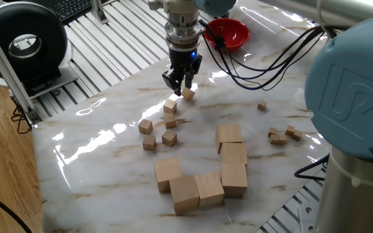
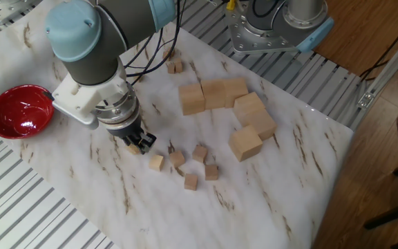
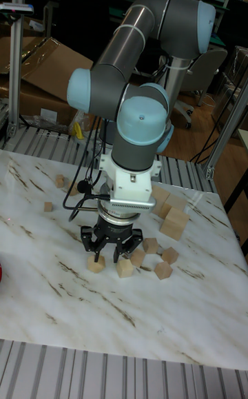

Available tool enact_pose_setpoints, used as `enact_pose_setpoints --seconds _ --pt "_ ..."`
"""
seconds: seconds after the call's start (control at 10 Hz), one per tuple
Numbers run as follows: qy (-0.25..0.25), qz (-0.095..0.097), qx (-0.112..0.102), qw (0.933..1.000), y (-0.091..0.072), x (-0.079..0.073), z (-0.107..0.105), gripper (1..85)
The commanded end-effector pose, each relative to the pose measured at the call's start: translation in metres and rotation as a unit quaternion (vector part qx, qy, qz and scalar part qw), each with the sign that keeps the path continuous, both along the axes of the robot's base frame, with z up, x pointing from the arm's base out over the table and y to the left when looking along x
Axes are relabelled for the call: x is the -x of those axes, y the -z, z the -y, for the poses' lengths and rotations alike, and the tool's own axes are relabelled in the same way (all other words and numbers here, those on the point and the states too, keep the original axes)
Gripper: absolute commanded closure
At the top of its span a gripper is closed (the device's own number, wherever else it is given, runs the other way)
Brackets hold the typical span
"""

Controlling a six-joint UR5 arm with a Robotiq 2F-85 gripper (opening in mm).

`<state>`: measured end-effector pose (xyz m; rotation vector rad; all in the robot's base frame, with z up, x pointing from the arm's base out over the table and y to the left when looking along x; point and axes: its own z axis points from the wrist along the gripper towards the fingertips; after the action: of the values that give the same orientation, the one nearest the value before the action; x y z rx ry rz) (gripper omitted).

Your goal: Stack the blocks in a vertical line of five

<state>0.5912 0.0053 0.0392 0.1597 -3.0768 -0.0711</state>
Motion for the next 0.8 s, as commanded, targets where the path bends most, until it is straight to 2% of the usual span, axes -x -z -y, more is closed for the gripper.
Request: enact_pose_setpoints --seconds 0.0,0.4,0.7 --pt "-0.001 0.002 -0.005 1.0000 -0.001 -0.002 0.001 42.0" --pt "0.010 0.000 -0.006 0.9999 -0.001 -0.002 -0.003 41.7" --pt "0.026 -0.004 -0.003 0.9996 -0.003 -0.001 -0.023 40.7"
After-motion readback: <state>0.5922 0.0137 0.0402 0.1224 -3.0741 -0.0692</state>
